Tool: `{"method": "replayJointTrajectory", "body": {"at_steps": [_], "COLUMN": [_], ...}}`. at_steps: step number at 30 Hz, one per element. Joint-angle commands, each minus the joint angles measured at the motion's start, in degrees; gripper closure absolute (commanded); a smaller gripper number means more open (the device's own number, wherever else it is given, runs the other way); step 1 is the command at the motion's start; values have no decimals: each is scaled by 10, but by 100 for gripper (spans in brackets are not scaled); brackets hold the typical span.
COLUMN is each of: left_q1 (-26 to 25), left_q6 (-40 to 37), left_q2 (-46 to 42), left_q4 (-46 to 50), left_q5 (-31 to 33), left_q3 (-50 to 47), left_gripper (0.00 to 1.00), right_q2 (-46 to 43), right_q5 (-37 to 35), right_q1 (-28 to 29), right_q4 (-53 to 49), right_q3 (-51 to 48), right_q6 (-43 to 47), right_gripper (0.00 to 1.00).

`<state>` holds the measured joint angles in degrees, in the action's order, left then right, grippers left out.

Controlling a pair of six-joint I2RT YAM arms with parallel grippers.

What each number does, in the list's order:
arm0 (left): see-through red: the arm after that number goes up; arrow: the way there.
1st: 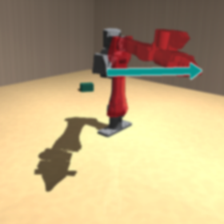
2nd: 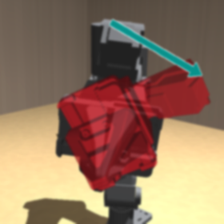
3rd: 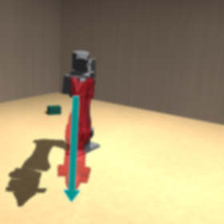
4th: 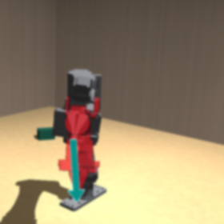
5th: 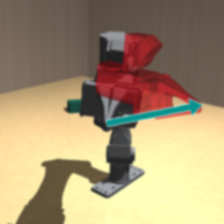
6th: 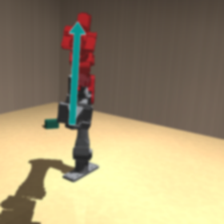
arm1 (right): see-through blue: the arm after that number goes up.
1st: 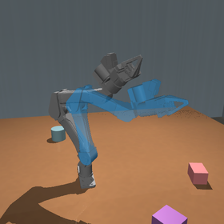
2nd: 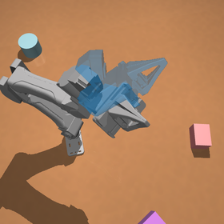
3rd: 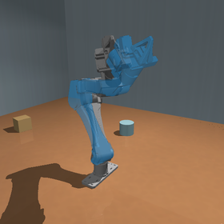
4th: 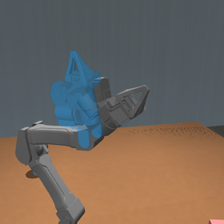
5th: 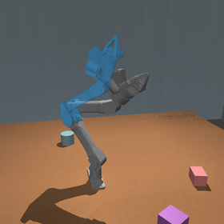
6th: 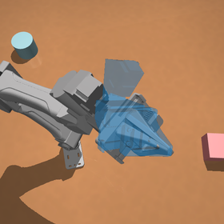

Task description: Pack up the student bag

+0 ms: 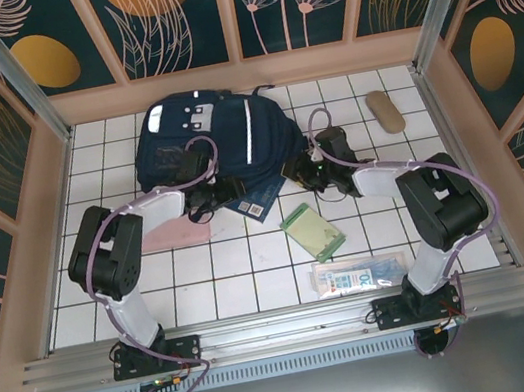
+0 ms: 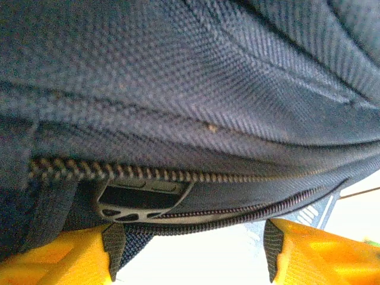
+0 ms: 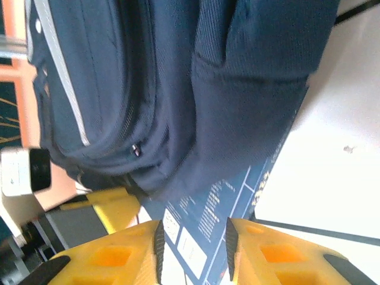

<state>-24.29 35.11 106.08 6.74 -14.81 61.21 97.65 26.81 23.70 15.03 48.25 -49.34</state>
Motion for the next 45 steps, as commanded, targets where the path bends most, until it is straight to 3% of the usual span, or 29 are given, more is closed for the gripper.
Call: {"method": "replayJointTrajectory", "body": {"at_steps": [1, 8, 13, 21, 27, 45], "left_q1": [22, 22, 21, 20, 14, -15], "left_q6": [-30, -51, -33, -48, -49, -58], "left_q2": [31, 77, 86, -33, -73, 39], "left_q4": [25, 54, 30, 46, 52, 40], "left_q5": [54, 60, 6, 68, 39, 36], "left_q3": [35, 115, 90, 44, 24, 53], "left_gripper": [33, 30, 27, 25, 25, 26], "right_q2": [-11, 0, -8, -12, -1, 0], "right_q5": [-7, -18, -34, -56, -53, -52], "right_q1": [10, 21, 21, 22, 26, 41], "right_q4": [-22, -39, -55, -77, -71, -79], "right_q3": [-6, -8, -9, -11, -11, -5], "right_q6": [36, 54, 62, 74, 69, 69], "right_gripper": [65, 64, 62, 62, 61, 60]}}
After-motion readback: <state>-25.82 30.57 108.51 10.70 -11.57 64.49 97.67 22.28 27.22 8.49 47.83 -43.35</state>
